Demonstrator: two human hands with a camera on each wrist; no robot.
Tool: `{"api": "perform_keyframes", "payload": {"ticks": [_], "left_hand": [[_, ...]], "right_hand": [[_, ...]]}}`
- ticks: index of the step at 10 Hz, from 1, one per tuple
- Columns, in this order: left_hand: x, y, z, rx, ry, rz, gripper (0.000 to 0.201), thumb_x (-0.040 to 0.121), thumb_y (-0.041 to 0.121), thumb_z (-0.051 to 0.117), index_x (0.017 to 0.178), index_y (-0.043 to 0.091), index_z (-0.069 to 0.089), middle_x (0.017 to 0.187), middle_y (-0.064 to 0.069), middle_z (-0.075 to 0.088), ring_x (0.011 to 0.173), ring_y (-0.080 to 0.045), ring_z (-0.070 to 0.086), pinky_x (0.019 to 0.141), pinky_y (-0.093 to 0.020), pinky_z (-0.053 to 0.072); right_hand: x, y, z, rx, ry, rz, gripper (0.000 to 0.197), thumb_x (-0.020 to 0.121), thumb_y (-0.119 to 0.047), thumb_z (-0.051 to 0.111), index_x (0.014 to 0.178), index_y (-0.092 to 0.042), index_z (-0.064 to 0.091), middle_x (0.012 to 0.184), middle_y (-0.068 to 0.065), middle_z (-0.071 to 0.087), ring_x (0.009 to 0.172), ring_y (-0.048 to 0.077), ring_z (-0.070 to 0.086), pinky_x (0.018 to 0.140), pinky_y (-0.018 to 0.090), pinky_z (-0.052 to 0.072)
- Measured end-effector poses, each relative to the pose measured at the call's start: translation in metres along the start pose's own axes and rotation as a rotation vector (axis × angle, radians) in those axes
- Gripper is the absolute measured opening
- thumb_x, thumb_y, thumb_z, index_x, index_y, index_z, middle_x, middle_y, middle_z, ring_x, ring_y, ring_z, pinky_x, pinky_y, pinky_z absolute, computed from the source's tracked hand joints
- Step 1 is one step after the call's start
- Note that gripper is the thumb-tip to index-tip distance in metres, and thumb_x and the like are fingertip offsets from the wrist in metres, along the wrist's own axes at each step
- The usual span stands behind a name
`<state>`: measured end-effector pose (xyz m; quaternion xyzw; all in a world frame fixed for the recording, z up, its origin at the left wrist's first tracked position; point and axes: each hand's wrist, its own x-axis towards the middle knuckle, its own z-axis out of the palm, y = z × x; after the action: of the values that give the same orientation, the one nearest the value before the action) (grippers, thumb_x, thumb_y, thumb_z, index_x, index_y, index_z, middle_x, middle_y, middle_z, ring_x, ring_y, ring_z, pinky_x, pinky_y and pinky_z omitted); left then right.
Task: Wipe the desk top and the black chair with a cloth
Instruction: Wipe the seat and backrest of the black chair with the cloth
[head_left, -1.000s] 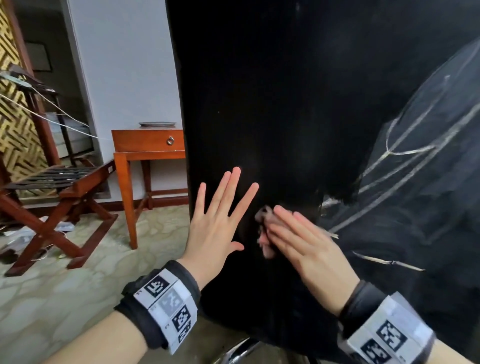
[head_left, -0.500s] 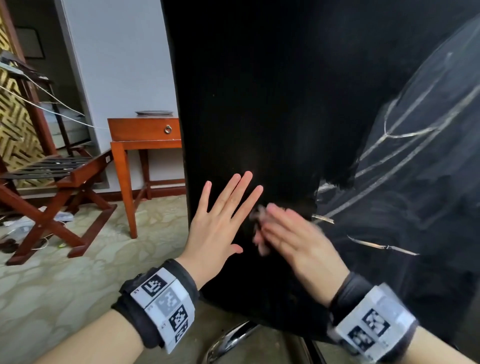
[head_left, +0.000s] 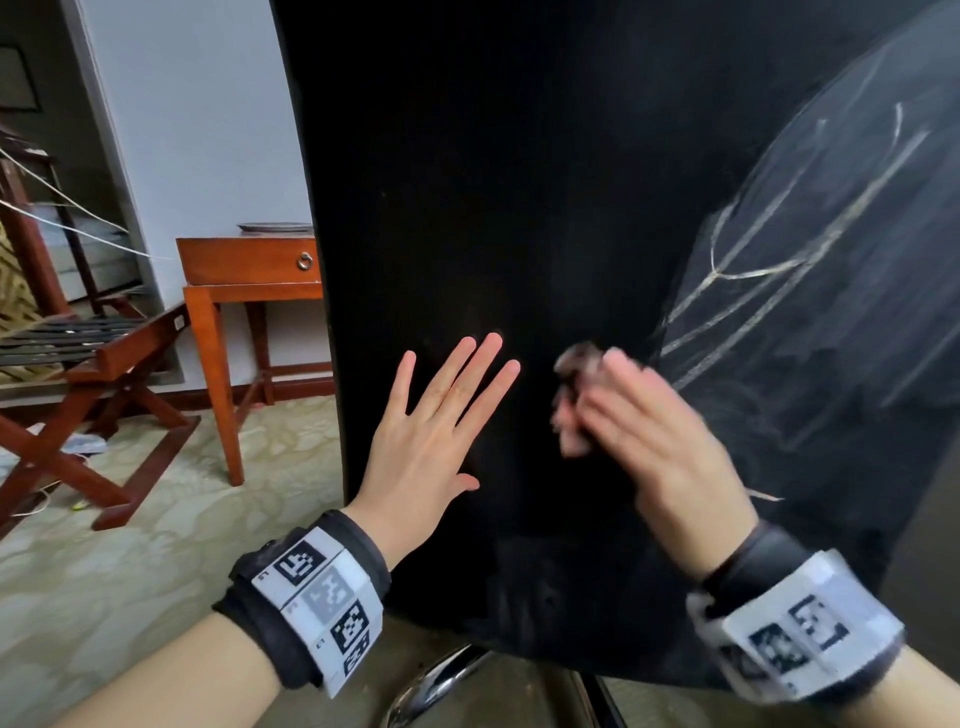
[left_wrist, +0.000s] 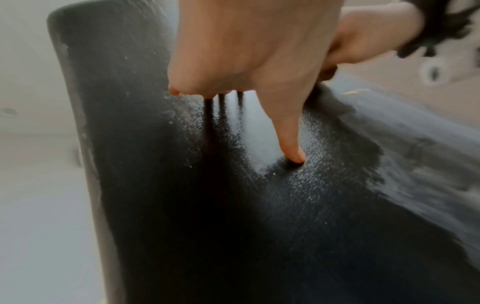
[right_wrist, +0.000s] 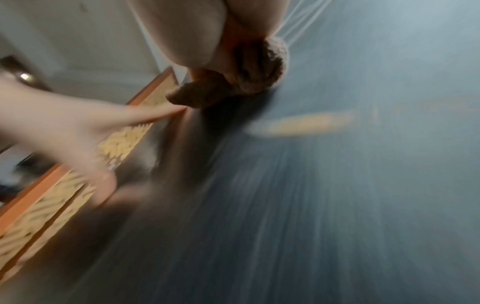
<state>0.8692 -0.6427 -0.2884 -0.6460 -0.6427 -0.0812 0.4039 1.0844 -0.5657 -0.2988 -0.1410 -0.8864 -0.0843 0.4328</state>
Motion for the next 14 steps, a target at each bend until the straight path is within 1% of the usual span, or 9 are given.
{"api": "perform_keyframes", "payload": {"ticks": [1,4,6,8,9,11,12,13,14], "left_hand": [[0.0,0.004,0.001,0.009,-0.005,-0.02,0.134,0.056,0.054,0.082,0.152,0.017,-0.004,0.159,-0.009,-0.009,0.147,-0.025,-0.002,0.116,-0.054,0.01],[0.0,0.004,-0.002,0.016,0.0,-0.027,0.135,0.055,0.051,0.084,0.151,0.017,-0.004,0.159,-0.009,-0.007,0.146,-0.024,-0.002,0.115,-0.052,0.007],[-0.002,0.003,-0.001,0.017,0.014,0.004,0.128,0.06,0.047,0.082,0.152,0.014,-0.002,0.159,-0.009,-0.006,0.147,-0.023,-0.001,0.116,-0.05,0.008],[-0.006,0.003,0.005,-0.025,0.054,0.026,0.12,0.063,0.042,0.082,0.151,0.014,0.006,0.159,-0.008,0.002,0.146,-0.022,0.004,0.116,-0.049,0.013],[-0.016,0.001,0.008,-0.036,0.06,0.059,0.113,0.067,0.042,0.079,0.152,0.016,0.009,0.159,-0.007,0.003,0.146,-0.021,0.005,0.117,-0.049,0.014],[-0.042,0.003,0.029,-0.003,-0.067,0.182,0.119,0.062,0.05,0.08,0.152,0.016,0.009,0.16,-0.006,0.0,0.147,-0.022,0.004,0.115,-0.051,0.014],[-0.046,0.006,0.041,0.002,-0.09,0.195,0.122,0.062,0.05,0.08,0.152,0.016,0.006,0.16,-0.006,-0.002,0.147,-0.022,0.002,0.115,-0.052,0.012],[-0.051,0.0,0.046,0.027,-0.095,0.18,0.122,0.063,0.05,0.079,0.152,0.016,0.003,0.159,-0.005,-0.004,0.146,-0.022,0.002,0.116,-0.051,0.011],[-0.054,-0.006,0.051,0.049,-0.105,0.188,0.124,0.064,0.05,0.079,0.152,0.015,-0.002,0.159,-0.006,-0.008,0.146,-0.022,0.0,0.116,-0.051,0.009]], "right_hand": [[0.038,0.029,-0.046,-0.212,0.249,-0.06,0.039,0.099,0.002,0.027,0.122,0.003,0.059,0.135,0.017,0.05,0.135,0.033,0.036,0.11,0.048,0.032],[-0.049,0.006,0.022,-0.085,-0.079,-0.048,0.04,0.106,-0.024,0.021,0.136,-0.015,0.045,0.146,0.003,0.04,0.139,0.016,0.03,0.113,0.036,0.026],[0.026,0.011,-0.047,0.161,0.278,0.15,0.032,0.1,-0.002,0.036,0.122,0.002,0.059,0.134,0.017,0.051,0.135,0.029,0.036,0.112,0.043,0.031],[-0.028,-0.011,0.015,0.813,0.207,0.48,0.038,0.1,-0.003,0.027,0.129,-0.013,0.049,0.117,-0.013,0.066,0.107,0.004,0.062,0.085,0.016,0.05],[-0.085,-0.01,0.042,-0.006,-0.122,0.207,0.04,0.105,-0.021,0.024,0.132,-0.024,0.053,0.138,-0.004,0.051,0.133,0.01,0.041,0.107,0.028,0.033],[-0.045,-0.002,0.036,-0.113,0.039,-0.091,0.045,0.104,-0.013,0.018,0.126,0.0,0.055,0.14,0.012,0.046,0.136,0.026,0.035,0.114,0.04,0.026],[-0.045,0.002,0.061,0.304,0.122,0.128,0.047,0.105,-0.007,0.015,0.126,-0.004,0.057,0.138,0.014,0.049,0.13,0.026,0.045,0.108,0.036,0.037],[-0.077,-0.018,0.087,1.418,-0.063,0.445,0.052,0.099,0.004,0.008,0.133,0.001,0.048,0.137,0.019,0.048,0.126,0.028,0.048,0.107,0.031,0.037],[-0.099,-0.021,0.088,1.36,0.048,0.469,0.044,0.101,-0.003,0.016,0.141,0.01,0.029,0.146,0.028,0.03,0.138,0.035,0.027,0.118,0.037,0.014]]}}
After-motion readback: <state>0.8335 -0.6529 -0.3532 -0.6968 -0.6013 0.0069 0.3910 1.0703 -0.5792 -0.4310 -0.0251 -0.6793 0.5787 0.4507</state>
